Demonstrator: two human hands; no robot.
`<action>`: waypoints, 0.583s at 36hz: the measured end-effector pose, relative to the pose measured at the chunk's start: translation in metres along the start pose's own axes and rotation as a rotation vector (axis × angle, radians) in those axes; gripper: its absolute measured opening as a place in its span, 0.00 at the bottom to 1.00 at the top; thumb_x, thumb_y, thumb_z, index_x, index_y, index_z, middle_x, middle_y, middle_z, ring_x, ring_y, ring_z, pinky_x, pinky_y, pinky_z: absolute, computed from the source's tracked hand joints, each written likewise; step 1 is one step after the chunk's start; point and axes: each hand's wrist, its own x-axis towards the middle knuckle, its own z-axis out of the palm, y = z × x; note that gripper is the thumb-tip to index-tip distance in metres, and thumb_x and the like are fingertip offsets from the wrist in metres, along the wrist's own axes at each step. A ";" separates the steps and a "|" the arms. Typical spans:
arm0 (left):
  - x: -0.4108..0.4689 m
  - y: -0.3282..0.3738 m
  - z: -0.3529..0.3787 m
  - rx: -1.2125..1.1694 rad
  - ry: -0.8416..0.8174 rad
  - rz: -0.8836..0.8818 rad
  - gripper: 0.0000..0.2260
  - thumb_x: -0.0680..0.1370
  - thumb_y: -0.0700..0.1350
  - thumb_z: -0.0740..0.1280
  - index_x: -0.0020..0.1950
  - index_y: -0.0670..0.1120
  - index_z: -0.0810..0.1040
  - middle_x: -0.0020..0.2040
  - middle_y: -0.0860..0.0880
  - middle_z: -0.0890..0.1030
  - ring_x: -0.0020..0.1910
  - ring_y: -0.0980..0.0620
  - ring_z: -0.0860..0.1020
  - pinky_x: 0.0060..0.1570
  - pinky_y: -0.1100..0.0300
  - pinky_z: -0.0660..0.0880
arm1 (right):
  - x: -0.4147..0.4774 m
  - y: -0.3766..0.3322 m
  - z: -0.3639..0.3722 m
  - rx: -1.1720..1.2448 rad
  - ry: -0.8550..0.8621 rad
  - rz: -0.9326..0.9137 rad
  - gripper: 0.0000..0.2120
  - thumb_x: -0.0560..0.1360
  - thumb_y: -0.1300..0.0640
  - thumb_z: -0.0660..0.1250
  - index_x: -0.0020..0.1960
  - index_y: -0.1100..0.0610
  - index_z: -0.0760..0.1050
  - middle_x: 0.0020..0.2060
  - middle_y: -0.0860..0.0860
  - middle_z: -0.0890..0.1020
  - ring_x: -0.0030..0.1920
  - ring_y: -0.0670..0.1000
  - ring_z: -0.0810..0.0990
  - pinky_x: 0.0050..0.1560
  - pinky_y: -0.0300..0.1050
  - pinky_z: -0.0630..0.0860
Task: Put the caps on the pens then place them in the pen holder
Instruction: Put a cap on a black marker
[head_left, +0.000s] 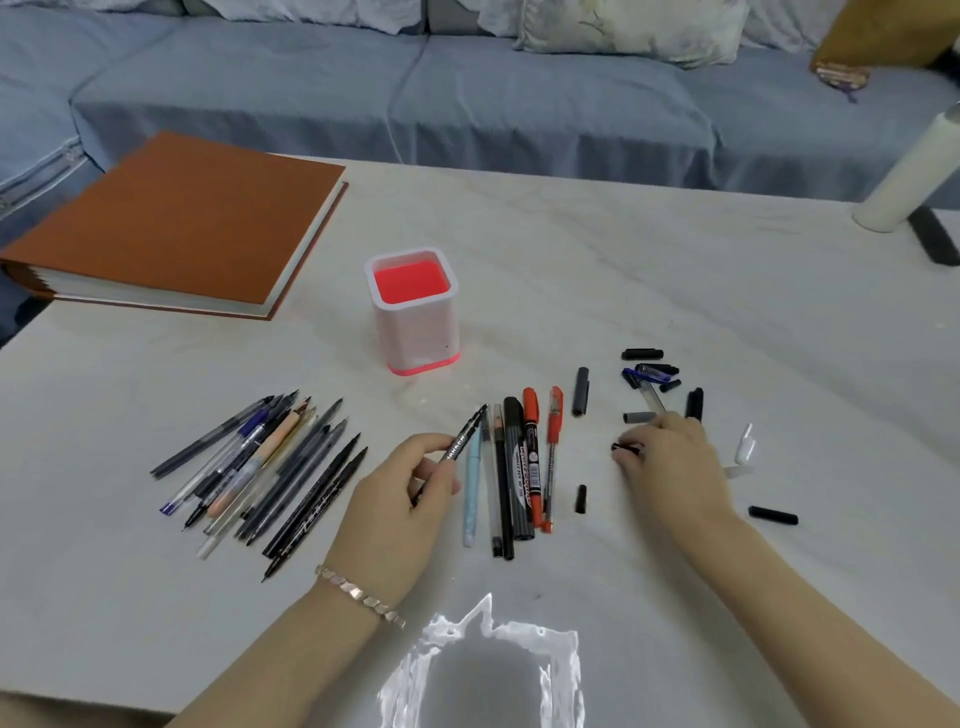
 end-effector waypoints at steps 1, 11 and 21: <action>0.000 0.002 0.002 -0.021 -0.006 -0.011 0.13 0.76 0.42 0.62 0.42 0.63 0.70 0.35 0.53 0.81 0.29 0.58 0.72 0.33 0.67 0.71 | 0.000 0.000 0.001 0.027 0.018 0.001 0.09 0.76 0.58 0.62 0.50 0.59 0.80 0.51 0.55 0.77 0.55 0.56 0.69 0.52 0.46 0.66; -0.006 0.014 0.008 -0.207 -0.077 -0.101 0.12 0.76 0.38 0.62 0.43 0.56 0.75 0.31 0.52 0.79 0.23 0.62 0.72 0.25 0.74 0.67 | -0.021 -0.027 -0.014 0.947 0.085 0.190 0.09 0.75 0.61 0.63 0.54 0.51 0.75 0.37 0.44 0.76 0.37 0.41 0.73 0.42 0.24 0.71; -0.014 0.022 0.012 -0.252 -0.133 -0.072 0.12 0.75 0.39 0.64 0.43 0.58 0.78 0.30 0.56 0.81 0.27 0.60 0.73 0.30 0.69 0.70 | -0.048 -0.061 -0.037 1.839 -0.169 0.371 0.07 0.71 0.67 0.64 0.46 0.58 0.77 0.31 0.50 0.84 0.34 0.44 0.83 0.41 0.34 0.80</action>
